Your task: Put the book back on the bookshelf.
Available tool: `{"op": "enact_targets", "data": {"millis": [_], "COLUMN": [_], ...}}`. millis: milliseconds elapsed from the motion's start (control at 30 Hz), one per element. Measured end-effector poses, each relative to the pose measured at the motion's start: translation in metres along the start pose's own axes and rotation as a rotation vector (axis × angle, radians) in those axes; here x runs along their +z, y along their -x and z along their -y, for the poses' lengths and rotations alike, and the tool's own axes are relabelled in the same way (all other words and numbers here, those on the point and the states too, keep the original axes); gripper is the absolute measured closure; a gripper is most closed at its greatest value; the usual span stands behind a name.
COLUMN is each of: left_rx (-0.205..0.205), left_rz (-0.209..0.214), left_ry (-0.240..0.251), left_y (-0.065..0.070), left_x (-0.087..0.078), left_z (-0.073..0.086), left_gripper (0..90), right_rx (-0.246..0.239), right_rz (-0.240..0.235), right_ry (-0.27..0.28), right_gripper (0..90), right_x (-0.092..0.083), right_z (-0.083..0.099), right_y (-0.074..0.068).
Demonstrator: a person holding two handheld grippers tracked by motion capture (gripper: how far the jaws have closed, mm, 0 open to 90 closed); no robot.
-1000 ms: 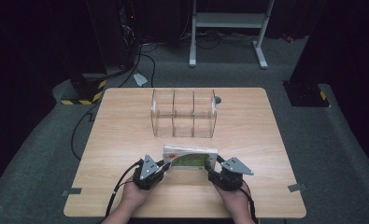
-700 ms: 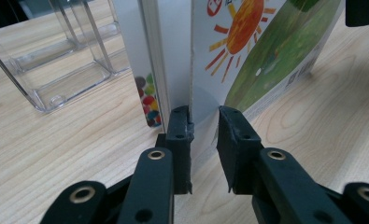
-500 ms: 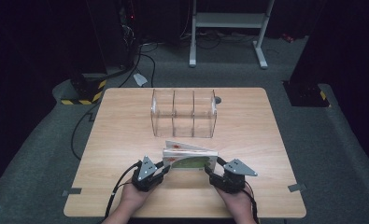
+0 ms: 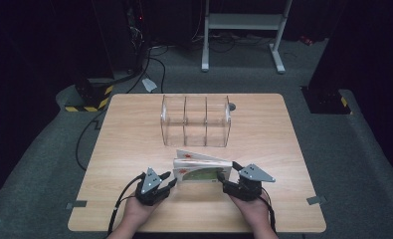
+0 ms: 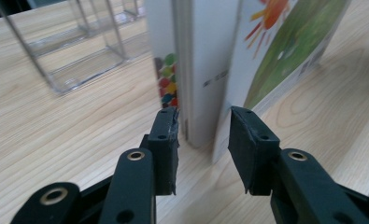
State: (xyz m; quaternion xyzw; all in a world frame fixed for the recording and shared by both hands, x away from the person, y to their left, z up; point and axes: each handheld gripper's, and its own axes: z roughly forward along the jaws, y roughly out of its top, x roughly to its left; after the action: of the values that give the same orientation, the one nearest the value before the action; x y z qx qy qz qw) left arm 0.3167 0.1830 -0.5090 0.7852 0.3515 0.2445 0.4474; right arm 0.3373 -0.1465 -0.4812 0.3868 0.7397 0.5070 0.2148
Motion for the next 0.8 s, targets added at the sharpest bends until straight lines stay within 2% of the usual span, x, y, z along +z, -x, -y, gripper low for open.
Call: {"op": "enact_targets", "data": {"millis": [167,200,467,567,633,800], "left_rx": [-0.017,-0.032,-0.082,-0.097,-0.103,-0.101], "left_rz": [-0.033,-0.05,-0.097,-0.107,-0.111,-0.121], "left_ry": [-0.011,-0.007,-0.007,-0.007,-0.01,-0.015], "left_y": [-0.011,-0.015,-0.03,-0.034,-0.036,-0.039], "left_x": [-0.011,-0.015,-0.026,-0.029,-0.029,-0.03], "left_z": [0.007,0.009,0.016,0.018,0.019,0.019], "left_gripper": [61.8,61.8,61.7,61.7,61.6,61.0], "right_rx": [-0.039,-0.04,-0.037,-0.039,-0.031,-0.038], "right_rz": [-0.031,-0.044,-0.066,-0.071,-0.092,-0.111], "right_ry": [0.01,0.002,0.004,0.006,0.007,0.019], "right_gripper": [34.9,33.2,34.3,38.3,42.0,47.1], "right_x": [0.006,0.01,0.014,0.013,0.012,0.009], "right_z": [-0.004,-0.007,-0.012,-0.013,-0.013,-0.011], "right_y": [-0.001,-0.001,0.0,0.002,0.003,0.005]}}
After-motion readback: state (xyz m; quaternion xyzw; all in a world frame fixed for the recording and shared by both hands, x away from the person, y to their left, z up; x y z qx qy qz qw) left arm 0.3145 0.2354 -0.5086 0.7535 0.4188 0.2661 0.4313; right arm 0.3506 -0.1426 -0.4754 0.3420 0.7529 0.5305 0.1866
